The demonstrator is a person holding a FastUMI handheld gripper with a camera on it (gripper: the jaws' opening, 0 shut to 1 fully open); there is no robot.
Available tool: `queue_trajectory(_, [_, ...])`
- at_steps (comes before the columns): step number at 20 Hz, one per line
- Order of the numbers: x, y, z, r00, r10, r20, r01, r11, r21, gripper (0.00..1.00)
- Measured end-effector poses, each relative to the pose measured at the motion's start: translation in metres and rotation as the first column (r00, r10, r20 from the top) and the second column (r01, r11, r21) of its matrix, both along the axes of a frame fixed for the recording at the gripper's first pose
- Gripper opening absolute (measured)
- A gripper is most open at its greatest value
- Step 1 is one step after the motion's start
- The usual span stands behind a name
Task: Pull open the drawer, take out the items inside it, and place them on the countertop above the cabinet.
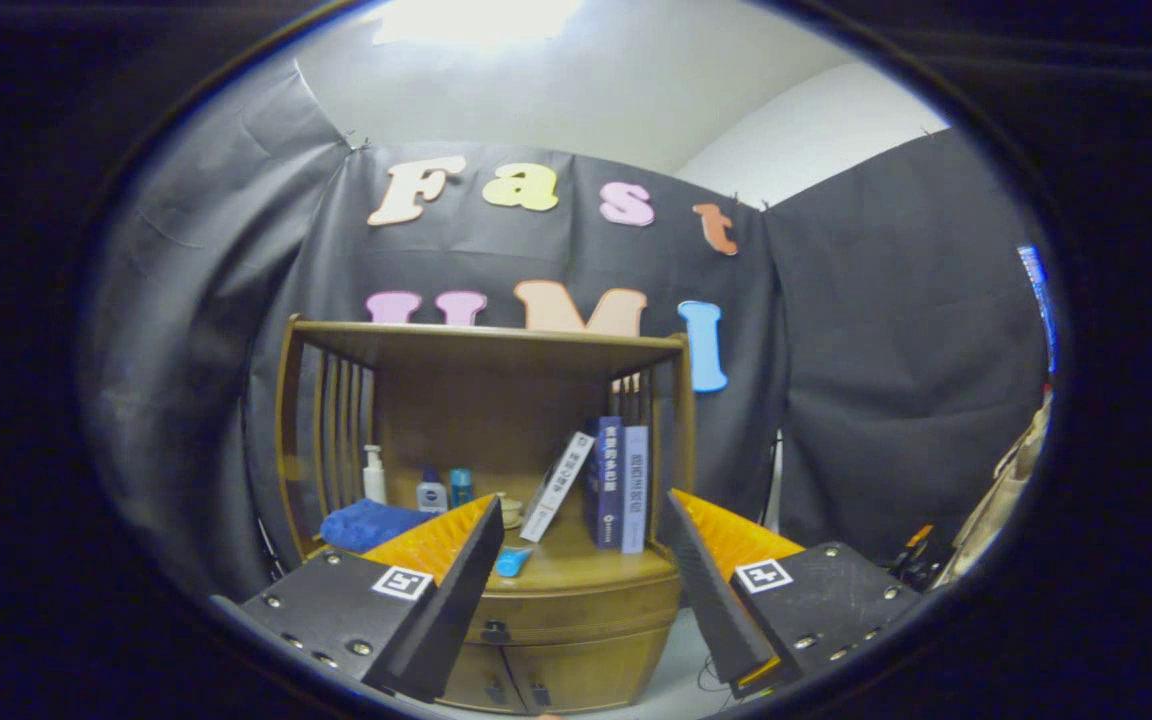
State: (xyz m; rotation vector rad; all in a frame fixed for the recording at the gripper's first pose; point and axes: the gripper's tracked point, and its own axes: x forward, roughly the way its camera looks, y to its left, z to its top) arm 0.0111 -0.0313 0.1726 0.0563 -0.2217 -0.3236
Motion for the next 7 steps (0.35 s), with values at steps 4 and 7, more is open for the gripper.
queue_trajectory(4, [-0.018,-0.02,-0.008,0.999,-0.035,-0.008,0.035,0.999,-0.001,0.95])
queue_trajectory(7, [-0.019,-0.014,-0.012,1.0,0.022,0.006,-0.022,0.999,-0.043,0.94])
